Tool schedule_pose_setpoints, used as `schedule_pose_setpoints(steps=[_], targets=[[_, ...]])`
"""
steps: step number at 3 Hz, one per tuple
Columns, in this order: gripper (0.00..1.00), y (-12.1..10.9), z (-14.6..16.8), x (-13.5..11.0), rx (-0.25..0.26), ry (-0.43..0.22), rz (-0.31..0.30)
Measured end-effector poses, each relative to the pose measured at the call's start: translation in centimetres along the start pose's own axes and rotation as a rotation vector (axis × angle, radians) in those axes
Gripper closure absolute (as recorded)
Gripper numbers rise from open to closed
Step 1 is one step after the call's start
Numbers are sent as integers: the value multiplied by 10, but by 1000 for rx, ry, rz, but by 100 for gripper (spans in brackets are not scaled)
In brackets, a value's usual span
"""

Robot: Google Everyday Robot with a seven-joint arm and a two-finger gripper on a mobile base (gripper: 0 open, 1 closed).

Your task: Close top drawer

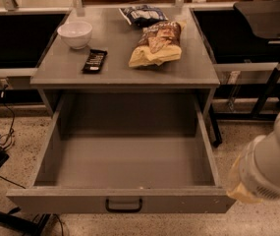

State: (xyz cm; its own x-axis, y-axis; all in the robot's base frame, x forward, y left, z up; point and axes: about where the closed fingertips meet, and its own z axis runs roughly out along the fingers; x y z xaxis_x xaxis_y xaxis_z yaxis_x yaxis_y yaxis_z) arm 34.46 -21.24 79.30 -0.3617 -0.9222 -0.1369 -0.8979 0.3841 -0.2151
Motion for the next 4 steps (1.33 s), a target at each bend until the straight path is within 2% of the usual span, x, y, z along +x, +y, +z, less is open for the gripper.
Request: schedule_pose_setpoints(steps=[1,2,3,4], targets=[[89,37,47,16,-19,10,26],[100,65,81,22,-10,-45,53],[100,59,84,18,22,-65,56],[100,59,84,19,20,-64,56]])
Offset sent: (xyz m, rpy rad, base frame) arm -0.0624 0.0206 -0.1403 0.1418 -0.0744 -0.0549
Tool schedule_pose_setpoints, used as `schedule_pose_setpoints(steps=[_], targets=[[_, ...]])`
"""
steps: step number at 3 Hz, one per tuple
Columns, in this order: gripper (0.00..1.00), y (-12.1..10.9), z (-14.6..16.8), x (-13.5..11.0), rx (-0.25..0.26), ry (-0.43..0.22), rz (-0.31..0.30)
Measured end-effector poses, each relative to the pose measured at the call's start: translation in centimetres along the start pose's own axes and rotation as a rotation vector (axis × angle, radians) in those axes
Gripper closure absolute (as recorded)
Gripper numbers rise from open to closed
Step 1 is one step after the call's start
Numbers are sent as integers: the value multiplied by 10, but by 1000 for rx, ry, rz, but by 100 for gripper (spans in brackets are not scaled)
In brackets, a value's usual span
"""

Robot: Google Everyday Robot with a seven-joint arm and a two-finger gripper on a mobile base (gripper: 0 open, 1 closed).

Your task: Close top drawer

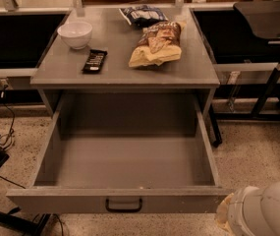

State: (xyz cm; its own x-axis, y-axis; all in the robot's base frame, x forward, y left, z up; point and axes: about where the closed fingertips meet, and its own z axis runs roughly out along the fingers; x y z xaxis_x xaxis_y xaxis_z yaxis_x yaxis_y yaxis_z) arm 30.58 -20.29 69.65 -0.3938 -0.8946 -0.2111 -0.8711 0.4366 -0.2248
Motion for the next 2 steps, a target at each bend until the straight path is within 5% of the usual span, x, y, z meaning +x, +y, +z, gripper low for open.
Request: schedule_pose_setpoints(steps=[2], targets=[[100,23,84,10,-47,-31,-23]])
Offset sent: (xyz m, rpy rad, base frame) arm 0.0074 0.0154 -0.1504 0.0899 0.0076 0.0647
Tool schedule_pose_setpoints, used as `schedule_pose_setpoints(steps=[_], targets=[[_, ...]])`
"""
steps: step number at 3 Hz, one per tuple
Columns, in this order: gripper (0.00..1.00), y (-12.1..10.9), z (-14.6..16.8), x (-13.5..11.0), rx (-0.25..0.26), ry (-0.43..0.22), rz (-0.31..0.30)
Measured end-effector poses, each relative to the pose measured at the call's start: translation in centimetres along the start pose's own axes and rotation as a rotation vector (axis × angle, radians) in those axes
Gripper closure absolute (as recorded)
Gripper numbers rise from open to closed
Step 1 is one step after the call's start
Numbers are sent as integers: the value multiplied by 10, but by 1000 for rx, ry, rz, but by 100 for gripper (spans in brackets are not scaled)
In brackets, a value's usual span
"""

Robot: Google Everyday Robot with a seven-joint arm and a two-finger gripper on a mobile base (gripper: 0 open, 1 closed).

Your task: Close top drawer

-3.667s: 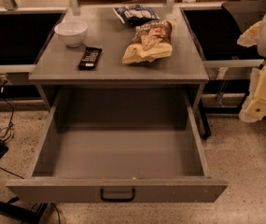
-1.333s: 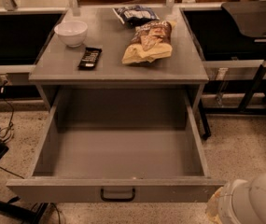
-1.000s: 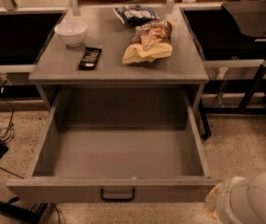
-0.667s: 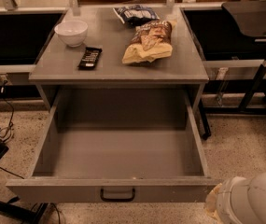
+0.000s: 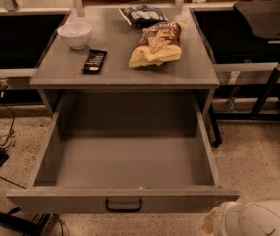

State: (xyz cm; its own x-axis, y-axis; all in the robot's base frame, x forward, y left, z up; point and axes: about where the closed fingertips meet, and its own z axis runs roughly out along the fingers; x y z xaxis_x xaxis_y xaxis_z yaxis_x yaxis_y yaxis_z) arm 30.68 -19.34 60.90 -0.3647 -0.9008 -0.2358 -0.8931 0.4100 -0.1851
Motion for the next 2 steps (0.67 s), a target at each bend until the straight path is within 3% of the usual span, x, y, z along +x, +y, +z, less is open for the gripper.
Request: schedule_pose_setpoints(steps=[1,2], targets=[[100,-3,32,-6,15,-89,-20],[100,-12,51,-25,31,-162,-113]])
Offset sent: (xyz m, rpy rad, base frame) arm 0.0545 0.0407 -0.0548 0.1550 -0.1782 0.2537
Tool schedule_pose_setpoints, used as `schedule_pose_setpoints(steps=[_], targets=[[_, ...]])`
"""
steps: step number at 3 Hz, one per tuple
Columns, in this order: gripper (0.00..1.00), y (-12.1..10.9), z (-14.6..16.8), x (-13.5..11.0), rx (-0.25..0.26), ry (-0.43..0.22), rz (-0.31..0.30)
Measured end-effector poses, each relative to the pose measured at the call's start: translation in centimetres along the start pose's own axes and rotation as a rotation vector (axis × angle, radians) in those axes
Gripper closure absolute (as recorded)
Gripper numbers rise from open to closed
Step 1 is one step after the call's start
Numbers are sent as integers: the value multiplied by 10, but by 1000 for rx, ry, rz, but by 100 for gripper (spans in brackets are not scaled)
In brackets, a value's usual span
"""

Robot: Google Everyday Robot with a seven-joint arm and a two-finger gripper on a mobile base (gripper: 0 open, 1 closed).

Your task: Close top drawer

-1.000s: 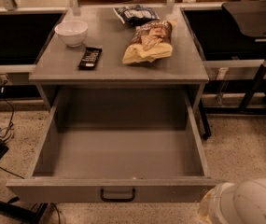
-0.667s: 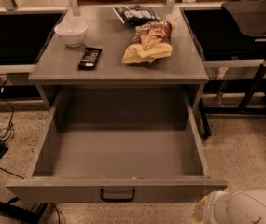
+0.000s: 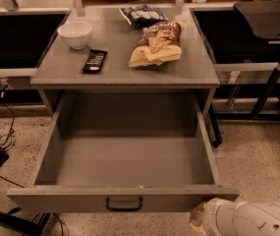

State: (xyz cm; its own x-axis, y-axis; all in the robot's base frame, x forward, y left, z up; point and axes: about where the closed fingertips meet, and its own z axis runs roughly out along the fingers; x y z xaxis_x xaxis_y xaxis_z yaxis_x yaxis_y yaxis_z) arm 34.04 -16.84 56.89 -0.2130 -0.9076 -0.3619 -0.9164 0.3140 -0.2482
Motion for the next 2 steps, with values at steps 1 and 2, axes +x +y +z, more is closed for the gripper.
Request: schedule_pose_setpoints(steps=[1,2], targets=[[100,-10,14,-18,6,-46,-84],[100,-23,25,-34,13,-66,-149]])
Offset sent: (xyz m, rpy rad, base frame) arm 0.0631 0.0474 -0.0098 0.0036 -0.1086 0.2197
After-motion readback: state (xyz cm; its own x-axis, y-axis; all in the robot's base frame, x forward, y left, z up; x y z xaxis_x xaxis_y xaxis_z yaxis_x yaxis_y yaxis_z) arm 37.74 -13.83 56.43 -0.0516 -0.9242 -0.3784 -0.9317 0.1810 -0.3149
